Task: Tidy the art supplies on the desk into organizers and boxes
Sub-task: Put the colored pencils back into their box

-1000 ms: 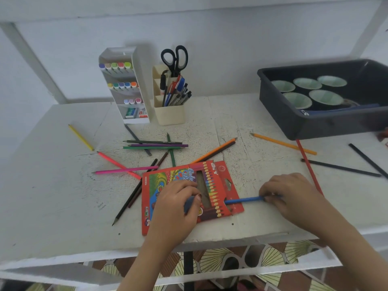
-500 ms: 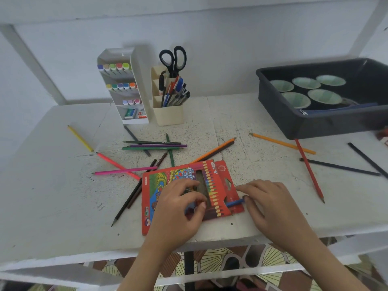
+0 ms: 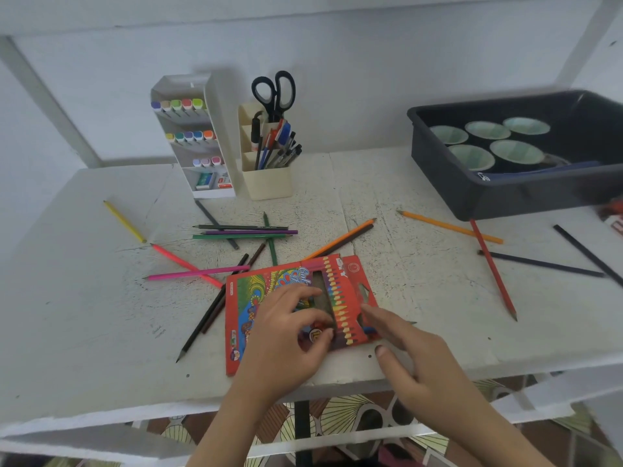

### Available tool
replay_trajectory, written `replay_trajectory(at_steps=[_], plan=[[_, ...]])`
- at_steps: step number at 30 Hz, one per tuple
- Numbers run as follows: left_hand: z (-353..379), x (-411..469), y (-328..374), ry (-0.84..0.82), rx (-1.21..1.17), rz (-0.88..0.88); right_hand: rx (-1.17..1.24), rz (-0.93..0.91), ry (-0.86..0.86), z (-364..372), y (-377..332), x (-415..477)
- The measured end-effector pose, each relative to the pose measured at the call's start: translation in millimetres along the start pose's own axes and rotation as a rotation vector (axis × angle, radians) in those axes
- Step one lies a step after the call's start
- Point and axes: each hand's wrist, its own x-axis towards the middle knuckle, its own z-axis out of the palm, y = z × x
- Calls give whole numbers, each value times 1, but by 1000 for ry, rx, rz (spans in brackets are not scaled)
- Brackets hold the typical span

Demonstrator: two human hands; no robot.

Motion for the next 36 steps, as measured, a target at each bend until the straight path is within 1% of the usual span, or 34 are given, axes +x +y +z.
replay_trajectory(at_steps=[2, 4, 6, 7, 9, 14, 21, 28, 29, 31, 36], plan=[[0, 0, 0, 1, -4, 0, -35, -12, 46, 2, -4, 0], [1, 0, -1, 3, -4, 1, -169, 32, 126, 3, -1, 1], [1, 0, -2, 4, -9, -2, -315, 190, 137, 4, 3, 1], [1, 0, -3, 4, -10, -3, -359, 280, 116, 5, 6, 0], [2, 0, -3, -1, -15, -5, -396, 373, 65, 8, 7, -4], [2, 1, -4, -20, -11, 7, -400, 293, 33, 17, -3, -8], [3, 1, -5, -25, -18, 27, -379, 146, -88, 26, -8, -3], [4, 1, -6, -11, -15, 39, -345, 98, -139, 22, -5, -2], [4, 2, -6, -10, -23, 38, -335, 86, -115, 18, -2, -2], [3, 3, -5, -7, -37, 34, -344, 87, -8, 4, 5, 2], [2, 6, 3, 51, -73, -13, -679, 168, 407, -52, 38, 21]])
